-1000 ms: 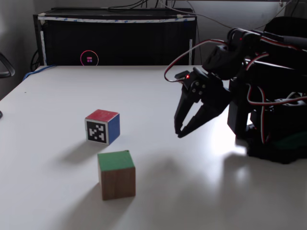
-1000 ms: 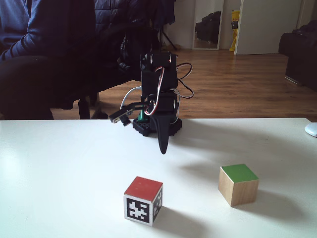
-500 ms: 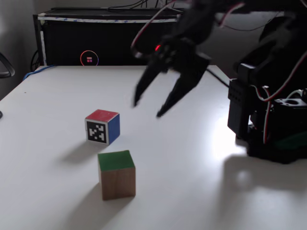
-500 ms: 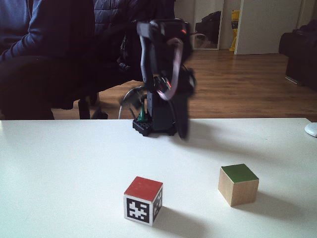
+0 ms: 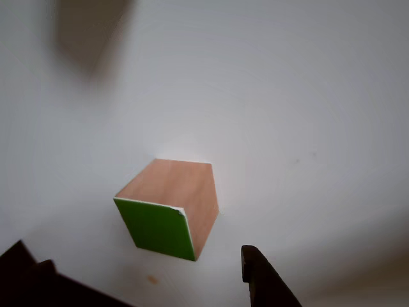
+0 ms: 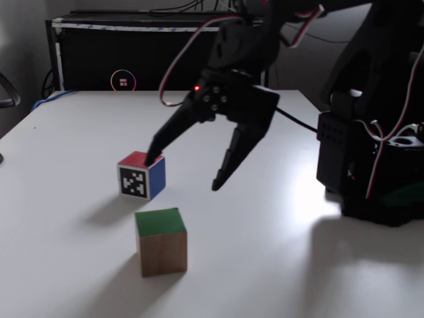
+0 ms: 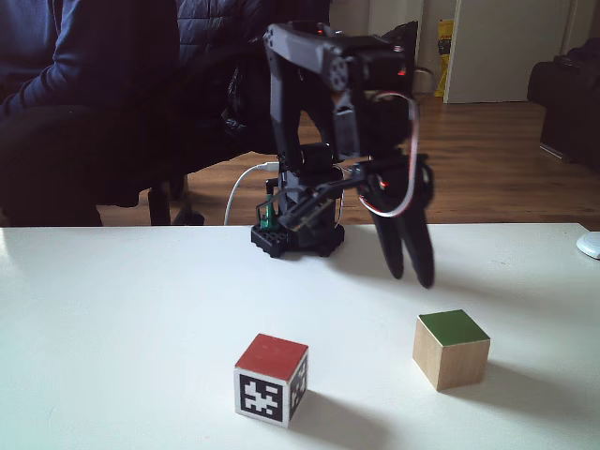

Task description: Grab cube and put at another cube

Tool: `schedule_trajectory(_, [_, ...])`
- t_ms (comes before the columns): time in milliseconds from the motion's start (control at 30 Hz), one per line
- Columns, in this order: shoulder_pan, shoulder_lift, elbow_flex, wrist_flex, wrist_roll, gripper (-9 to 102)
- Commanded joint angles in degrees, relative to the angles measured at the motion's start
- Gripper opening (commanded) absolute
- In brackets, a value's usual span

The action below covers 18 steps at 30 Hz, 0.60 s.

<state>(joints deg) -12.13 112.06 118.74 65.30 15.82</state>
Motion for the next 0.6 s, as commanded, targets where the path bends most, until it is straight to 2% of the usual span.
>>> schedule_trajectory(0, [-1.5,-4.3,-6.3,0.9,0.1,46])
schedule_trajectory(567, [-4.4,-23.0,-26.3,9.1,-1.7,48])
